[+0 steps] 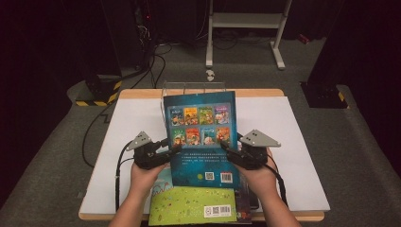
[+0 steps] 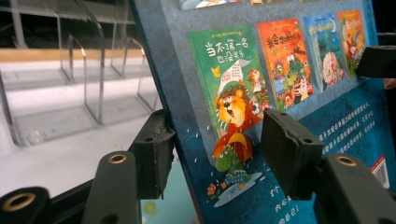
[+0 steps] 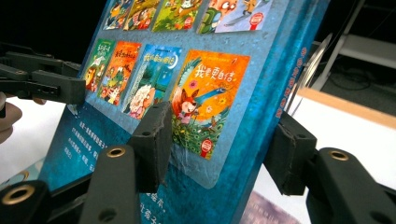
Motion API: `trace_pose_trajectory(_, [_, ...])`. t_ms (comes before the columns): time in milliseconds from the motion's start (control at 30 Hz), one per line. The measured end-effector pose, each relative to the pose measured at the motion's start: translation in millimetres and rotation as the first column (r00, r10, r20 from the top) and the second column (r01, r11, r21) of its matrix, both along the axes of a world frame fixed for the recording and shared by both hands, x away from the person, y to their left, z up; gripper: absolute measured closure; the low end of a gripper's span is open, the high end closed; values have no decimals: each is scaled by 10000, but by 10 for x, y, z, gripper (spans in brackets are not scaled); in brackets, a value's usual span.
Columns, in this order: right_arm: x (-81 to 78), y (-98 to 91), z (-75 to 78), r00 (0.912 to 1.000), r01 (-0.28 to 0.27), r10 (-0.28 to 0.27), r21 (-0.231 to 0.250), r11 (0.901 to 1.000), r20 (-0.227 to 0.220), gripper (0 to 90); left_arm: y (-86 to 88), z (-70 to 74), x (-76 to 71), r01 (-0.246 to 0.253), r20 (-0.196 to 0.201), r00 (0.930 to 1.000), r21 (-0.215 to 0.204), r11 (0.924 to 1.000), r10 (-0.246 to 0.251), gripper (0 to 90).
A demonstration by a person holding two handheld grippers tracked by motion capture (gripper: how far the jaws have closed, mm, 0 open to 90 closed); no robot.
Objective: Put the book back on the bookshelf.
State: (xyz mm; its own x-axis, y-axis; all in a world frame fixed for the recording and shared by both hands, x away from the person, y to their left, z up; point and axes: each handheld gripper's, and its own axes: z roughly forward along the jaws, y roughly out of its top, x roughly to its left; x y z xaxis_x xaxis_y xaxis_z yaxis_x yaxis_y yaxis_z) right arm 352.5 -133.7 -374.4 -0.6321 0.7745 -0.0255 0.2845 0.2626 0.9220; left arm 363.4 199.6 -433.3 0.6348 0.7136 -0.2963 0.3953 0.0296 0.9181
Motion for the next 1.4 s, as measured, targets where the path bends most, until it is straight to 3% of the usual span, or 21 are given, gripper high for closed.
trace_pose_trajectory(400, [1, 48, 114, 9977, 277, -306, 483, 9985, 611, 493, -24, 106, -60, -621, 919, 9939, 128, 9980, 607, 473])
trace_pose_trajectory(767, [-109, 153, 210, 9894, 288, -370, 595, 9978, 1406, 514, 19, 184, -194, -1242, 1834, 9762, 350, 9916, 1158, 513])
trace_pose_trajectory(1000, [-99, 214, 217, 9880, 207, -292, 573, 9981, 1520, 504, 54, 193, -225, -1539, 2217, 9653, 568, 9865, 1379, 515])
trace_pose_trajectory(1233, [-50, 278, 235, 9888, 143, -225, 563, 9983, 1473, 496, 98, 213, -217, -1786, 2517, 9545, 527, 9825, 1600, 515])
trace_pose_trajectory(1400, [-1, 311, 218, 9896, 124, -196, 513, 9986, 1424, 490, 118, 169, -179, -1823, 2435, 9561, 573, 9816, 1633, 514])
